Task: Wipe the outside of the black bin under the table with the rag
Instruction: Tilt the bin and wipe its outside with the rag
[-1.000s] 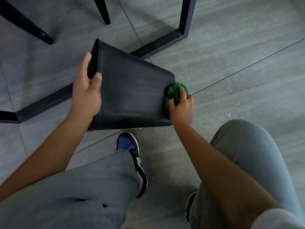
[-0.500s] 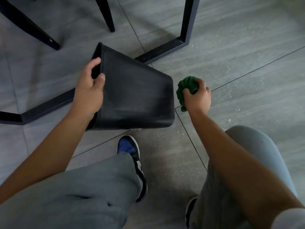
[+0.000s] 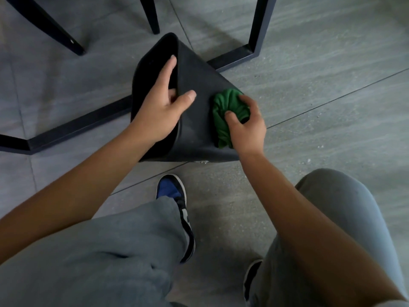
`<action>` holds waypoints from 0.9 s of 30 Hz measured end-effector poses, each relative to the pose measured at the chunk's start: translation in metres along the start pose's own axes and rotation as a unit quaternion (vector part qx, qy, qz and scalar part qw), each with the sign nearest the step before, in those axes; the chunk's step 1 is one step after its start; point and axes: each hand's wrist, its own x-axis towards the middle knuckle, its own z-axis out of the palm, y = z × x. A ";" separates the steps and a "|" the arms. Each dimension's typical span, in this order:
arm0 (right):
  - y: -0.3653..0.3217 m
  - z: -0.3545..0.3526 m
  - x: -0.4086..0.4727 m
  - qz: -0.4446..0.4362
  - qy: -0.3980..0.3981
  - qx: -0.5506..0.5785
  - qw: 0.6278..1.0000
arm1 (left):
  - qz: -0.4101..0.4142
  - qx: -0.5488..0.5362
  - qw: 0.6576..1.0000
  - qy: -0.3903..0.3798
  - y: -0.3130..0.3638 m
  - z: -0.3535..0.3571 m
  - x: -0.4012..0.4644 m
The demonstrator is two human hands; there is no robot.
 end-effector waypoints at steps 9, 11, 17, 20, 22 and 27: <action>0.033 -0.016 -0.008 0.077 0.036 -0.008 0.996 | 0.027 0.119 0.981 -0.148 -0.022 -0.015 -0.072; 0.034 -0.015 -0.012 0.083 0.029 -0.009 0.996 | 0.075 0.243 0.960 -0.117 -0.033 -0.020 -0.088; 0.024 -0.021 -0.015 0.067 0.009 0.010 0.998 | 0.090 0.251 0.963 -0.040 -0.025 -0.028 -0.084; 0.014 -0.025 -0.014 0.057 0.022 0.049 0.997 | 0.096 0.168 0.981 -0.015 0.003 -0.037 -0.054; 0.008 -0.028 -0.012 0.052 0.032 0.080 0.995 | 0.113 0.121 0.986 0.002 0.025 -0.041 -0.031; -0.006 -0.041 0.001 0.038 0.046 0.125 0.990 | 0.061 0.173 0.980 0.074 0.056 -0.023 0.021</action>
